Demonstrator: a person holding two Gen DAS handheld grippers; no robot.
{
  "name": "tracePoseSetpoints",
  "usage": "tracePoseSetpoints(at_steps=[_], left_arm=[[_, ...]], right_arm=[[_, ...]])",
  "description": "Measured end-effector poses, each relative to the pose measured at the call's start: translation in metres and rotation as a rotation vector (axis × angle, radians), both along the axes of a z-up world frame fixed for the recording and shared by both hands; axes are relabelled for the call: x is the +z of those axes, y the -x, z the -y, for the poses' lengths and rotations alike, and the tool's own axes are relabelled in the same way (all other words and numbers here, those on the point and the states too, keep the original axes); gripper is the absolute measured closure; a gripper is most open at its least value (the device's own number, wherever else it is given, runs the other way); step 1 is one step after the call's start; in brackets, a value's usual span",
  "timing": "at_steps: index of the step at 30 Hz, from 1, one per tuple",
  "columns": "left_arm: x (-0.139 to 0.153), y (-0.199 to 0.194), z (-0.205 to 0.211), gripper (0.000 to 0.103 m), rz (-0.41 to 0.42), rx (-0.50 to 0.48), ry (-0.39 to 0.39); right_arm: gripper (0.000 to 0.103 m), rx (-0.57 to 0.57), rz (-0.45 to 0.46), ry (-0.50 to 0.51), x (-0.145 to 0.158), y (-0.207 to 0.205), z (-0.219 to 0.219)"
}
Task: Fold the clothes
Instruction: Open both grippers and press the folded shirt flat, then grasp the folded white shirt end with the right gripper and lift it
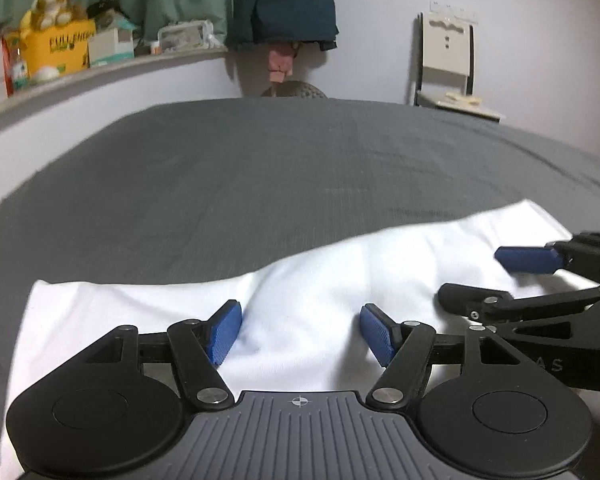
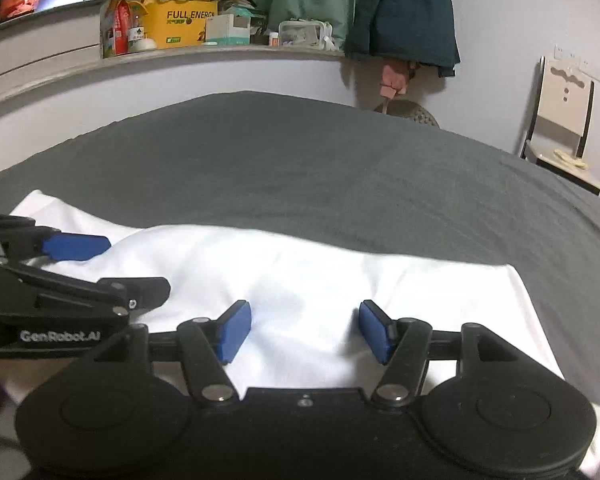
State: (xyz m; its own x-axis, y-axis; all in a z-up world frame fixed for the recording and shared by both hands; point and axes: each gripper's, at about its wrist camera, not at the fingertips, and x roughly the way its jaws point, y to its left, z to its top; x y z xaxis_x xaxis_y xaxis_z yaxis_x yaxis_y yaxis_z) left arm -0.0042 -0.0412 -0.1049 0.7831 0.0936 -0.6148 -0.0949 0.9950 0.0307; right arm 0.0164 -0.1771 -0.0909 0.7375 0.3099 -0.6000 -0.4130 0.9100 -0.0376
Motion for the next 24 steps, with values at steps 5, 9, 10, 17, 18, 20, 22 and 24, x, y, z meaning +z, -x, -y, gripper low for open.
tracePoseSetpoints(at_steps=[5,9,10,17,18,20,22,24], left_arm=[[0.005,0.021,0.011,0.035,-0.046,0.01,-0.006],[0.008,0.038,0.02,0.034,-0.054,0.022,-0.033],[0.008,0.039,0.021,0.034,-0.055,0.027,-0.03],[0.009,0.051,0.021,0.033,-0.073,0.061,0.028],[0.011,0.05,0.018,0.033,-0.071,0.07,0.049],[0.015,0.05,0.013,0.033,-0.052,0.082,0.089],[0.018,0.047,0.008,0.033,-0.036,0.08,0.13],[0.021,0.037,0.002,0.032,-0.036,0.069,0.185]], right_arm=[[0.041,0.021,-0.006,0.059,-0.002,0.028,0.003],[0.04,0.025,0.014,0.084,-0.004,0.044,0.005],[0.04,0.023,0.012,0.082,-0.004,0.046,0.005],[0.038,0.014,0.006,0.064,0.003,0.054,0.016],[0.036,0.004,0.013,0.048,0.006,0.052,0.021],[0.019,-0.041,0.026,-0.024,0.017,0.041,0.038],[0.013,-0.091,0.028,-0.06,0.027,0.024,0.056],[0.012,-0.142,0.019,-0.072,0.035,0.005,0.074]])
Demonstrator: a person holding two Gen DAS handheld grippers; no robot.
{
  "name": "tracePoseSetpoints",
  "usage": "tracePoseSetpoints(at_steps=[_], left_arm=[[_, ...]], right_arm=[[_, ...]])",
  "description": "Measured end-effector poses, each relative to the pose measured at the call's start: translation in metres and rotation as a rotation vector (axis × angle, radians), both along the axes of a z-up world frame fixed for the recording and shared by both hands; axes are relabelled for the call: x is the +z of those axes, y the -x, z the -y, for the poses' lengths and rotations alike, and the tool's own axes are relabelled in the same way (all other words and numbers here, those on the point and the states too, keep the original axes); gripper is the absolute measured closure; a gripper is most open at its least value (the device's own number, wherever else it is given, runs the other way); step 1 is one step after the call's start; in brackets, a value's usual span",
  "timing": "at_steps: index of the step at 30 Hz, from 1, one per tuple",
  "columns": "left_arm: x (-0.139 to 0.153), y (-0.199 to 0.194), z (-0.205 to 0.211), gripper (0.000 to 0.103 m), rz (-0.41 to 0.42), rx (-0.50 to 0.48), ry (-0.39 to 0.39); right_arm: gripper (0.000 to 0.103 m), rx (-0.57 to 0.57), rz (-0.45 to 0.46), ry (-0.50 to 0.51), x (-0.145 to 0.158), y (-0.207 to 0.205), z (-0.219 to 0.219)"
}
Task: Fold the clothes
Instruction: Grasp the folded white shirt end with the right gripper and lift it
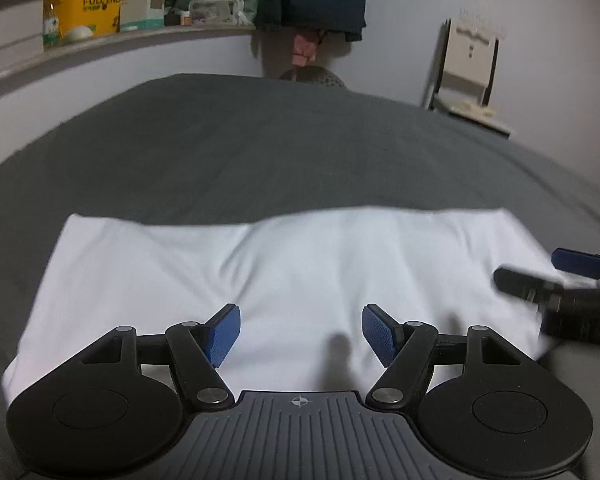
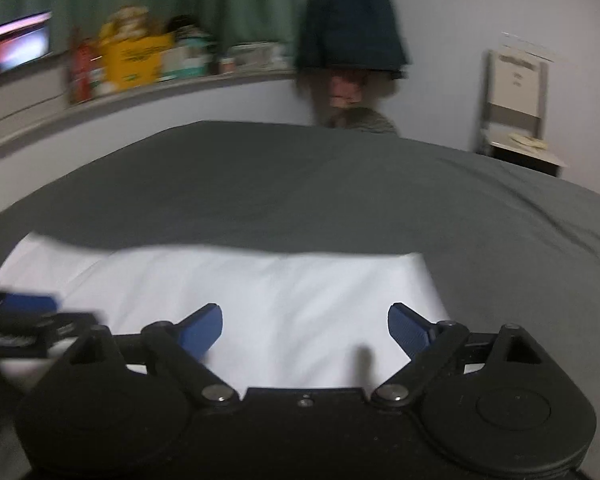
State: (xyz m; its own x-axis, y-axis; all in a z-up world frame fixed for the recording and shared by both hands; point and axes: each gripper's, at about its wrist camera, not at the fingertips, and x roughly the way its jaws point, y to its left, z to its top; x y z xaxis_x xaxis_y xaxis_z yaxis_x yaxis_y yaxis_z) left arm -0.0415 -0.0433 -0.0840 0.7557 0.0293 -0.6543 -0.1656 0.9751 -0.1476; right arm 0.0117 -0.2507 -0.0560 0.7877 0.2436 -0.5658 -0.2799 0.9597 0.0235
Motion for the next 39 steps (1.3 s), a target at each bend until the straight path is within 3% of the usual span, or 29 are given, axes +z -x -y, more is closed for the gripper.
tracePoseSetpoints(at_steps=[3,6,8,13,19,23,27,30,32,37,39], left_arm=[[0.005,-0.015,-0.009,0.032,0.008,-0.023,0.072],[0.006,-0.022,-0.014,0.032,0.038,-0.037,0.07],[0.004,-0.022,-0.017,0.032,0.057,-0.038,0.074],[0.004,-0.016,-0.022,0.032,0.074,-0.079,0.167],[0.003,-0.003,0.002,0.032,0.101,-0.155,0.102],[0.002,-0.004,0.024,0.032,0.119,-0.255,0.112],[-0.006,-0.005,0.046,0.032,0.092,-0.345,0.064],[-0.017,-0.01,0.049,0.032,0.002,-0.361,0.072],[-0.019,-0.008,0.048,0.032,0.005,-0.357,0.072],[-0.012,-0.006,0.047,0.032,-0.012,-0.339,0.057],[-0.009,-0.003,0.044,0.032,-0.015,-0.314,0.051]], right_arm=[[0.011,-0.033,-0.058,0.023,0.003,-0.027,0.029],[0.011,-0.029,-0.082,0.038,0.002,-0.04,0.056],[0.011,0.046,-0.115,-0.016,0.001,-0.048,0.074],[0.013,0.173,-0.232,-0.123,0.0,-0.079,0.096],[0.013,0.266,-0.389,-0.109,-0.001,-0.119,0.102],[0.015,0.319,-0.554,-0.217,-0.01,-0.138,0.121],[0.024,0.353,-0.641,-0.33,-0.028,-0.142,0.141],[0.024,0.322,-0.693,-0.542,-0.042,-0.145,0.162],[0.024,0.342,-0.766,-0.662,-0.055,-0.146,0.165],[0.017,0.386,-0.792,-0.687,-0.059,-0.145,0.159],[0.024,0.385,-0.807,-0.71,-0.06,-0.148,0.155]])
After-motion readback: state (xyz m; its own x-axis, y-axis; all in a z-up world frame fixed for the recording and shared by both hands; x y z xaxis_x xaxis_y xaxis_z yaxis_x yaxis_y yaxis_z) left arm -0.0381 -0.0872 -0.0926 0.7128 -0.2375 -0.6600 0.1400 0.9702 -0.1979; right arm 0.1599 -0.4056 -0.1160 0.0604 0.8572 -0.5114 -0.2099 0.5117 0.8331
